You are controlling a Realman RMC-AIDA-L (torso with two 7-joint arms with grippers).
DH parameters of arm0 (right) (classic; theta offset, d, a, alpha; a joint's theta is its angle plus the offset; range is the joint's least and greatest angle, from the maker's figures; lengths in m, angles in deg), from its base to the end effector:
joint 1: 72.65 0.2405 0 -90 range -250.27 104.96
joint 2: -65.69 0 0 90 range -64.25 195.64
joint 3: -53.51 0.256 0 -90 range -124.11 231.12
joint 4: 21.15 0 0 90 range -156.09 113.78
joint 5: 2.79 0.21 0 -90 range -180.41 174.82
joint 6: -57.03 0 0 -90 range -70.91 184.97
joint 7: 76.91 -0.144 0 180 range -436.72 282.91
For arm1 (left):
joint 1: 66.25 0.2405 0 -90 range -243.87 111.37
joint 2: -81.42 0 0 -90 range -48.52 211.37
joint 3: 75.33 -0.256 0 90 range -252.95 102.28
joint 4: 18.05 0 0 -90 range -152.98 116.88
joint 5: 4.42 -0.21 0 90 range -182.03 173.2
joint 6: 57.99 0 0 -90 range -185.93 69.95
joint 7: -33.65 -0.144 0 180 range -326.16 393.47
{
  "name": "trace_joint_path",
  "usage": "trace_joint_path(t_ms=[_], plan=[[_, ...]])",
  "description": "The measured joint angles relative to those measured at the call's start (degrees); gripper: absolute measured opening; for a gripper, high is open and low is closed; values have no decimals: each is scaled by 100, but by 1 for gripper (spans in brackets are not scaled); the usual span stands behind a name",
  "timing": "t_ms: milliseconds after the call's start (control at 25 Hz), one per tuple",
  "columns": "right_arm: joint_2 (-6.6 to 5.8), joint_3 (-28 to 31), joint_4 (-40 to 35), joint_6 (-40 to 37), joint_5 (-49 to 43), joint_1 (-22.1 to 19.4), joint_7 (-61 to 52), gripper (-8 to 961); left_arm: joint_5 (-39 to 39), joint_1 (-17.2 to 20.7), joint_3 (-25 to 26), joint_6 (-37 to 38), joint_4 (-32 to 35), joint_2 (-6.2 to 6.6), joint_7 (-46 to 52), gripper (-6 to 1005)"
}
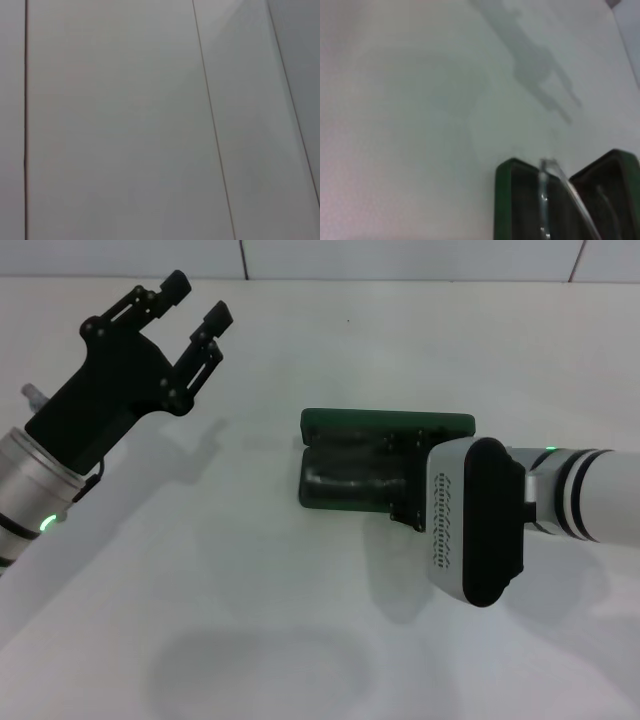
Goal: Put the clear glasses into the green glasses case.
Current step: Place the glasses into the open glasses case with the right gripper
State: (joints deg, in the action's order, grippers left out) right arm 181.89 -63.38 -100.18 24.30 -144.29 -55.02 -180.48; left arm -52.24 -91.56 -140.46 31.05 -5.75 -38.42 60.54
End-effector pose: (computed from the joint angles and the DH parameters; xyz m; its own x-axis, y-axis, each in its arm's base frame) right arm 0.1681 0.3238 -0.0928 0.8929 0.3347 0.3011 0.4449 -0.7582 -0.4767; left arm -0.2568 0.3113 -0.0129 0.5981 -0.2712 0.7541 0.4458 -0.6694 -0.5943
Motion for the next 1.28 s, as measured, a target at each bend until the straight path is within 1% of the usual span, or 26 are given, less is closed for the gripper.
trace_joint_path(t_ms=[80,200,320,440,800,960,1280], plan=[[-3,55,-80,-97,65,-12,-3,528,0,9,0,-34,0,1,0,475],[-5,105,-154,-265,102,-17,-26,528,1,20,0,-72,2,6,0,475],[-8,300,-303,-753,200,-6,-58,528,2,16,0,-96,13,13,0,475],[-10,503,-409,-1058,360,2,-64,528,1,5,6,-98,16,13,0,475],[-35,933,-532,-1760,1319,82,-18,529,1,-28,25,-129,35,13,-6,475],[-43,1086,-387,-1876,1660,169,-12,529,1,-81,7,-178,45,14,-9,475],[-20,1254,181,-1661,1953,402,-45,529,1,-99,0,-242,31,13,-9,476]])
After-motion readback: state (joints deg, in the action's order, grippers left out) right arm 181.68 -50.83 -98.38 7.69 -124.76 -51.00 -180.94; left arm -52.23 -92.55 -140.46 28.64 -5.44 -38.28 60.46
